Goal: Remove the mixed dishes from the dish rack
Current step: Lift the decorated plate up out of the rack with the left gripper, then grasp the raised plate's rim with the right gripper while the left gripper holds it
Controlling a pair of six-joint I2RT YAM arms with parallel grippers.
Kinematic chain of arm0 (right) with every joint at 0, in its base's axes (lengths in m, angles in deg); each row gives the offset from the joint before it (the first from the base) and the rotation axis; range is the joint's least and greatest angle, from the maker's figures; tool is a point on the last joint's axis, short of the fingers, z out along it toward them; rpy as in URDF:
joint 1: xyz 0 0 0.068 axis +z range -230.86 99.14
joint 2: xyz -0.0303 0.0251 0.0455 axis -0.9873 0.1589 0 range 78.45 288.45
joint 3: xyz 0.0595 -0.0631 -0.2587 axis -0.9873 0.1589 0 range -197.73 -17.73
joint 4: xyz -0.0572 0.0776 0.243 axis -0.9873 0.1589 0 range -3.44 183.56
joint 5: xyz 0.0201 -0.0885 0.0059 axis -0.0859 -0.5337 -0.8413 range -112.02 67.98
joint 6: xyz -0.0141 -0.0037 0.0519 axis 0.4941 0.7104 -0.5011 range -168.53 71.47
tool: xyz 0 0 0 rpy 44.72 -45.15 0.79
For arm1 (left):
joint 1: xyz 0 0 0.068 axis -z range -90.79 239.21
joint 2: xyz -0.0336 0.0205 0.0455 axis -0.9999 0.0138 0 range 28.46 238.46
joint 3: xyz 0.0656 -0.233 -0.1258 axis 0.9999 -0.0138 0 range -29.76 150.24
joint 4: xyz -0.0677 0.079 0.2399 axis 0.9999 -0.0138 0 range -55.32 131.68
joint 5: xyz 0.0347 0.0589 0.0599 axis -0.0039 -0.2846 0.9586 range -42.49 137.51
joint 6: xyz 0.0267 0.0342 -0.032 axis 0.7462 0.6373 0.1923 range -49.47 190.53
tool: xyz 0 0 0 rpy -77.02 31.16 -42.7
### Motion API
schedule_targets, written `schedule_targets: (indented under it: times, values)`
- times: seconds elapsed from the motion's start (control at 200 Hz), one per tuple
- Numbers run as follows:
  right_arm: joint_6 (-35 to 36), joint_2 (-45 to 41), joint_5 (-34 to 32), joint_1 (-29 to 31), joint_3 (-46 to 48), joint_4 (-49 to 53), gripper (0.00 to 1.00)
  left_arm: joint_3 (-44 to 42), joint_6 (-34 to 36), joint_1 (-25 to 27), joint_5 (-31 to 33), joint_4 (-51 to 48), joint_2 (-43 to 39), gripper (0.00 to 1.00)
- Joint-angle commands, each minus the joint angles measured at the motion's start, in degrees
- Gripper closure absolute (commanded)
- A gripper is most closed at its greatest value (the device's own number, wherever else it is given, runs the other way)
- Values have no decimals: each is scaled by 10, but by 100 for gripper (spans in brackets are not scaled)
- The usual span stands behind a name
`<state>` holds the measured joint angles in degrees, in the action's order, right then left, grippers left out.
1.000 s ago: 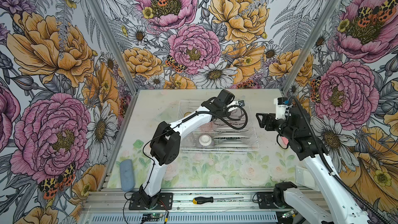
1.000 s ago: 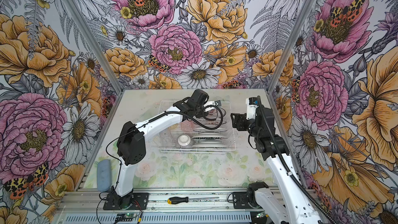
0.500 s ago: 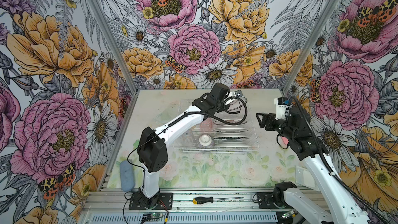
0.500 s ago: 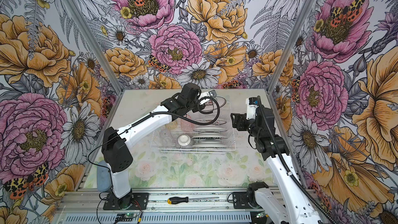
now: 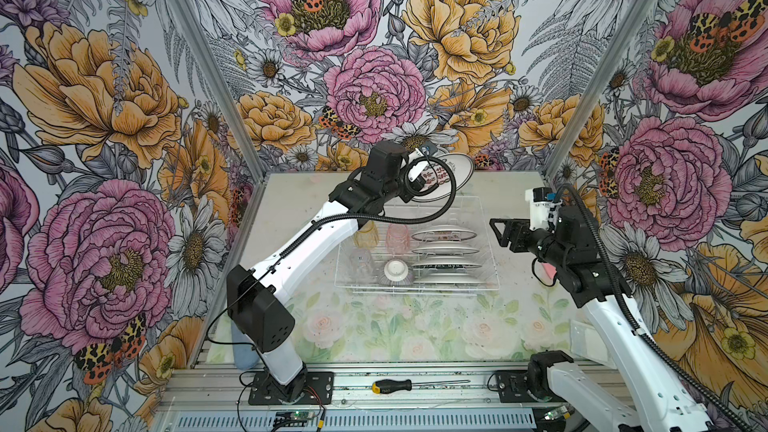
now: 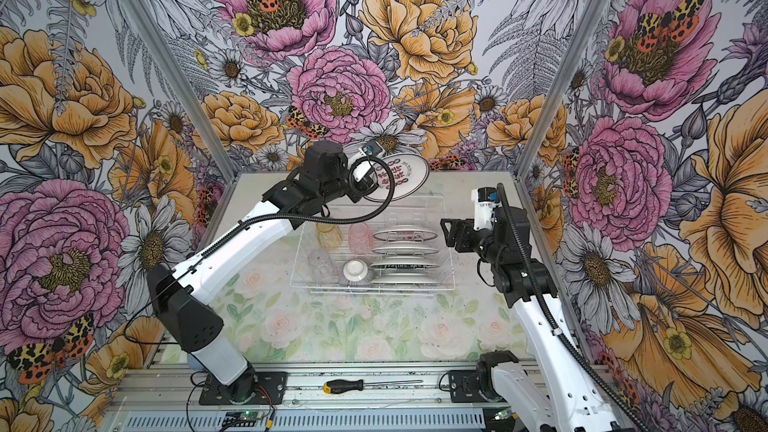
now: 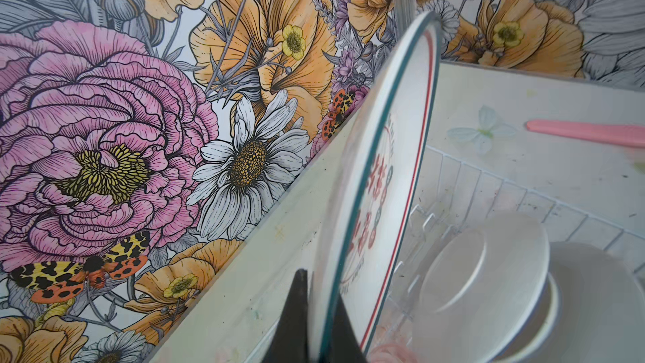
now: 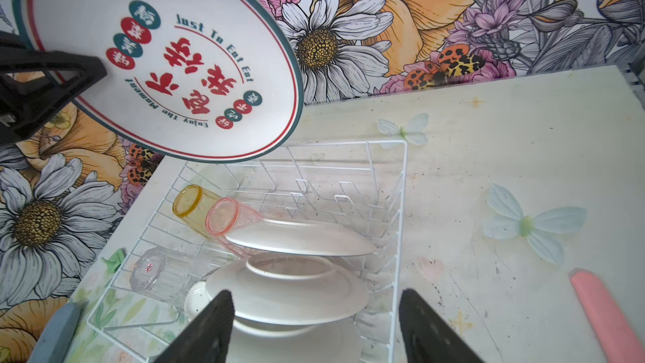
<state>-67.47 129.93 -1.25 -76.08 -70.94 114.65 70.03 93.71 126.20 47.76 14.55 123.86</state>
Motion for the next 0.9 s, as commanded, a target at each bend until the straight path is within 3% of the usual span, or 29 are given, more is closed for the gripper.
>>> schedule_targets:
  times: [0.0, 0.16, 0.345, 0.651, 0.896]
  values:
    - [-36, 4, 74, -11, 15, -58, 24, -14, -114, -26, -133, 35, -26, 95]
    - [-80, 7, 142, -18, 38, -129, 24, -47, -211, -52, -229, 55, -38, 95]
    - [-127, 10, 189, -23, 61, -203, 24, -116, -334, -84, -335, 153, -50, 94]
    - [-174, 30, 201, -34, 103, -281, 25, -168, -426, -89, -397, 241, -43, 94]
    - [-232, 47, 239, -39, 132, -380, 31, -180, -448, -81, -413, 254, -34, 94]
